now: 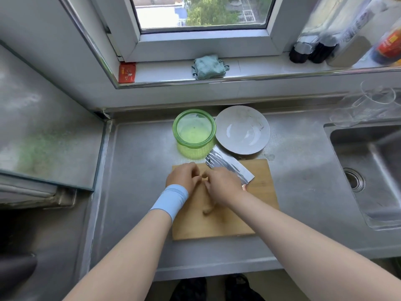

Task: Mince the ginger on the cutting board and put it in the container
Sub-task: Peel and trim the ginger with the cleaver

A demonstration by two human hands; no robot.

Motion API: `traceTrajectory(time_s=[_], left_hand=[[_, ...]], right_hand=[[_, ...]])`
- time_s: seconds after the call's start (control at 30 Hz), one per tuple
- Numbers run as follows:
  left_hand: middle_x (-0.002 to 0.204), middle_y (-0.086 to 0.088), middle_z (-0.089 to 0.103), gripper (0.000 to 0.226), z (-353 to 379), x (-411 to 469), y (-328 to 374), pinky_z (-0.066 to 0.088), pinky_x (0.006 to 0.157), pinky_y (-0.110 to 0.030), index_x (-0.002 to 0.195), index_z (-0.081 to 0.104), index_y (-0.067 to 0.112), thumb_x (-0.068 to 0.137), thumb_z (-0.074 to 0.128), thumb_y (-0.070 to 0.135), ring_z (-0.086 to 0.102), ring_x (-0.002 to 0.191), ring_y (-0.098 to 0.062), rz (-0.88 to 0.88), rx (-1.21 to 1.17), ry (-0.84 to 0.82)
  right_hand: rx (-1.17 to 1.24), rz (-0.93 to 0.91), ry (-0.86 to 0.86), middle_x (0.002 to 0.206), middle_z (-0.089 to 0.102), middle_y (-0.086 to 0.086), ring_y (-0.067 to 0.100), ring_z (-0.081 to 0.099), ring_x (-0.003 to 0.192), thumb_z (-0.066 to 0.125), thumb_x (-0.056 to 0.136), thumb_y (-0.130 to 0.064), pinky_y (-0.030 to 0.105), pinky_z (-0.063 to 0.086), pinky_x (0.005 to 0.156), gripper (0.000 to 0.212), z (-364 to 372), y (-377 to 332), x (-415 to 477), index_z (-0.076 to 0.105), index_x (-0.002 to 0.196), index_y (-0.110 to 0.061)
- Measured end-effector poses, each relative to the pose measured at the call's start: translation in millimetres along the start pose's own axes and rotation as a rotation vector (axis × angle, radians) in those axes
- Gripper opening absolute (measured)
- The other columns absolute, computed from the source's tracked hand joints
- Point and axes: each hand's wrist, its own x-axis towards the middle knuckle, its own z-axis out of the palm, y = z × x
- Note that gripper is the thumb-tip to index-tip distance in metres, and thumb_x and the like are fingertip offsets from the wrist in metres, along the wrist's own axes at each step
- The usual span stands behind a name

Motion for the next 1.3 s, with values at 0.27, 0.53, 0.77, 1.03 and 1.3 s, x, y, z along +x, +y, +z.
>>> traceTrajectory(time_s=[0.27, 0.53, 0.77, 1.03, 1.3], left_hand=[[0.091, 0.004, 0.069, 0.006, -17.0, 8.2, -42.3, 0.044, 0.08, -0.021, 0.086, 0.071, 0.025, 0.084, 0.07, 0.02, 0.063, 0.09, -0.017, -0.106, -0.258, 0.109], [0.113, -0.001, 0.065, 0.022, -28.1, 14.8, -55.2, 0.042, 0.089, -0.023, 0.11, 0.072, 0.023, 0.094, 0.057, 0.02, 0.06, 0.1, -0.019, -0.088, -0.329, 0.13], [0.105, 0.006, 0.058, 0.023, -22.2, -13.1, -56.2, 0.048, 0.086, -0.031, 0.108, 0.07, 0.028, 0.091, 0.06, 0.015, 0.057, 0.101, -0.019, -0.012, -0.268, 0.208], [0.11, 0.001, 0.063, 0.017, -20.8, 1.8, -43.2, 0.047, 0.085, -0.031, 0.105, 0.074, 0.025, 0.092, 0.064, 0.027, 0.057, 0.105, -0.021, -0.03, -0.133, 0.125], [0.097, 0.01, 0.073, 0.006, -22.5, 8.5, -57.8, 0.05, 0.087, -0.027, 0.089, 0.073, 0.033, 0.088, 0.068, 0.029, 0.065, 0.094, -0.011, -0.097, -0.375, 0.073]], right_hand=[[0.112, -0.034, -0.039, 0.117, 0.065, 0.004, 0.028, 0.05, 0.119, 0.049, 0.1, -0.027, 0.04, 0.046, 0.092, 0.031, 13.0, -38.7, 37.4, 0.068, 0.124, -0.029], [0.173, 0.036, -0.012, 0.113, 0.061, -0.004, 0.02, 0.051, 0.117, 0.049, 0.094, -0.013, 0.038, 0.047, 0.092, 0.04, 8.0, -28.5, 25.7, 0.066, 0.126, -0.03], [0.132, 0.093, -0.076, 0.115, 0.052, -0.003, 0.02, 0.054, 0.115, 0.049, 0.091, -0.009, 0.038, 0.047, 0.091, 0.04, 5.9, 4.6, -19.1, 0.064, 0.122, -0.029], [0.022, -0.027, 0.012, 0.124, 0.06, -0.004, 0.02, 0.047, 0.121, 0.05, 0.09, -0.011, 0.031, 0.035, 0.097, 0.044, 1.5, -16.6, -3.4, 0.062, 0.129, -0.029], [0.412, 0.144, -0.029, 0.117, 0.071, -0.003, 0.018, 0.062, 0.112, 0.06, 0.096, -0.028, 0.031, 0.047, 0.094, 0.03, 16.3, -47.6, 49.4, 0.066, 0.125, -0.025]])
